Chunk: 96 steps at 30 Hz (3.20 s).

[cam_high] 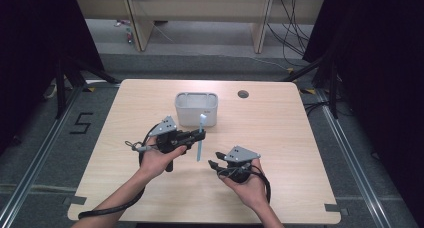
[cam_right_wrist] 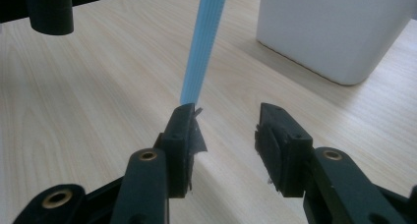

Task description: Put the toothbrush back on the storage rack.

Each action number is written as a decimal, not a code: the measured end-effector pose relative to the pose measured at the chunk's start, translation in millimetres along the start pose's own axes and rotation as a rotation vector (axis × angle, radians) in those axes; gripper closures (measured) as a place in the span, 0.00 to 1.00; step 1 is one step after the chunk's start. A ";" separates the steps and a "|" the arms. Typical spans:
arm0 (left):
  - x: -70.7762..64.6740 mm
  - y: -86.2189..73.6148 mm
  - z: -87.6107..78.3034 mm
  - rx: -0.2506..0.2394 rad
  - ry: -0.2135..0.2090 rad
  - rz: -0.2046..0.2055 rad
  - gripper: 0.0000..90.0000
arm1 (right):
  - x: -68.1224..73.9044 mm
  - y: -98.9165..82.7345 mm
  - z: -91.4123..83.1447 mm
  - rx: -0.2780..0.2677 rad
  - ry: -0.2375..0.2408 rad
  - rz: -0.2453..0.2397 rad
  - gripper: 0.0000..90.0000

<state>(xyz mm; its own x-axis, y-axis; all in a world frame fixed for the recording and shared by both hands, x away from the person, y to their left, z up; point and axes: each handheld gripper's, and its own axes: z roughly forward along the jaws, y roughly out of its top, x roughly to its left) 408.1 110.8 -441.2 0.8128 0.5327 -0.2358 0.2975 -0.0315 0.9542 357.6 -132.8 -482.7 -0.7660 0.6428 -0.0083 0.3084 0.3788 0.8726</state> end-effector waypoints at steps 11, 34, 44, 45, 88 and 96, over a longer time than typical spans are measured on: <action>4.7 1.6 -9.4 -0.026 0.062 0.023 0.94 | -1.1 -4.7 -4.4 0.010 0.007 0.033 0.66; 12.0 5.5 -21.3 -0.081 0.122 0.056 0.94 | -13.3 -20.0 -18.3 -0.039 -0.071 0.083 0.63; 15.9 9.8 -24.2 -0.104 0.141 0.064 0.94 | -17.4 -26.6 -24.6 -0.059 -0.122 0.113 0.61; 16.9 10.1 -24.0 -0.113 0.137 0.066 0.94 | -18.1 -27.4 -25.3 -0.057 -0.121 0.121 0.61; 34.8 38.1 -30.2 -0.144 0.202 0.132 0.94 | -24.4 -39.4 -26.5 -0.077 -0.148 0.127 0.58; 37.6 43.8 -29.2 -0.150 0.204 0.142 0.94 | -22.5 -39.1 -26.2 -0.060 -0.127 0.146 0.58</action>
<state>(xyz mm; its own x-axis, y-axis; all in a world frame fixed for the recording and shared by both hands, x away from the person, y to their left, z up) 437.1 154.1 -402.9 0.7188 0.6916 -0.0707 0.0984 -0.0006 0.9951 348.0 -179.5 -503.8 -0.6371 0.7683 0.0621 0.3739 0.2376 0.8965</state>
